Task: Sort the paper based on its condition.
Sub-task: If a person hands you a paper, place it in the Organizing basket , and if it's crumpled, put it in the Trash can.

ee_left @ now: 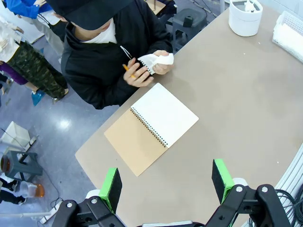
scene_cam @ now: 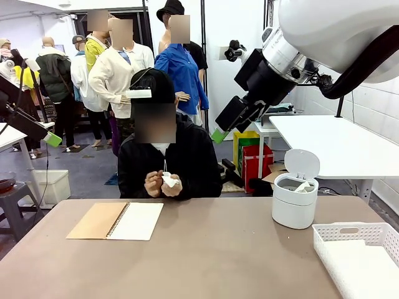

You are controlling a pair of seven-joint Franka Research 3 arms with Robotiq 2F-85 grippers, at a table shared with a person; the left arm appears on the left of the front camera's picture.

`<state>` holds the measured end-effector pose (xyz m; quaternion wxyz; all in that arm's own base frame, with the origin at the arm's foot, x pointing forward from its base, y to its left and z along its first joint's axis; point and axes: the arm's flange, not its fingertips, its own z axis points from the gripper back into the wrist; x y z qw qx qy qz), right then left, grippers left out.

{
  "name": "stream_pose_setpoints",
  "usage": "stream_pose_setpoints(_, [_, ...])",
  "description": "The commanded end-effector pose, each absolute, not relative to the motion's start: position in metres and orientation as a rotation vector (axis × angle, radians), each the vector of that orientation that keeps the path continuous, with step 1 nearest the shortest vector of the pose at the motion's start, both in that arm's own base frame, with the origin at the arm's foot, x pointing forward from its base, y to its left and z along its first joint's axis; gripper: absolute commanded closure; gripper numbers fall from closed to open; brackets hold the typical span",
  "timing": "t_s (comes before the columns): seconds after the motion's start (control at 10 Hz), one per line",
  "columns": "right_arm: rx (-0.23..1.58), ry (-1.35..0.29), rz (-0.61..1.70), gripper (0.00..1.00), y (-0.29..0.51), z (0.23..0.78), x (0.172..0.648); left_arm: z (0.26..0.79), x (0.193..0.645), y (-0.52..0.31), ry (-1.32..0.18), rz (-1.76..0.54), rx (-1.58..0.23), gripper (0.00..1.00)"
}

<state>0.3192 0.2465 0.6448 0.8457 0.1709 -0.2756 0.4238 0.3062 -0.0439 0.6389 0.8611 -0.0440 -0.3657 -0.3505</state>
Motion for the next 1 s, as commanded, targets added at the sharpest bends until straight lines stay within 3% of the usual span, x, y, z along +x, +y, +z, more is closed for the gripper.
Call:
stream_pose_setpoints(0.0, [0.361,-0.583,0.890,0.00,0.2464,0.6449,0.3195,0.6381,0.3063,-0.0440,-0.764,-0.735,-0.093,0.00])
stream_pose_setpoints(0.9, [0.361,-0.583,0.890,0.00,0.2464,0.6449,0.3195,0.6381,0.3063,-0.0440,-0.764,-0.735,-0.093,0.00])
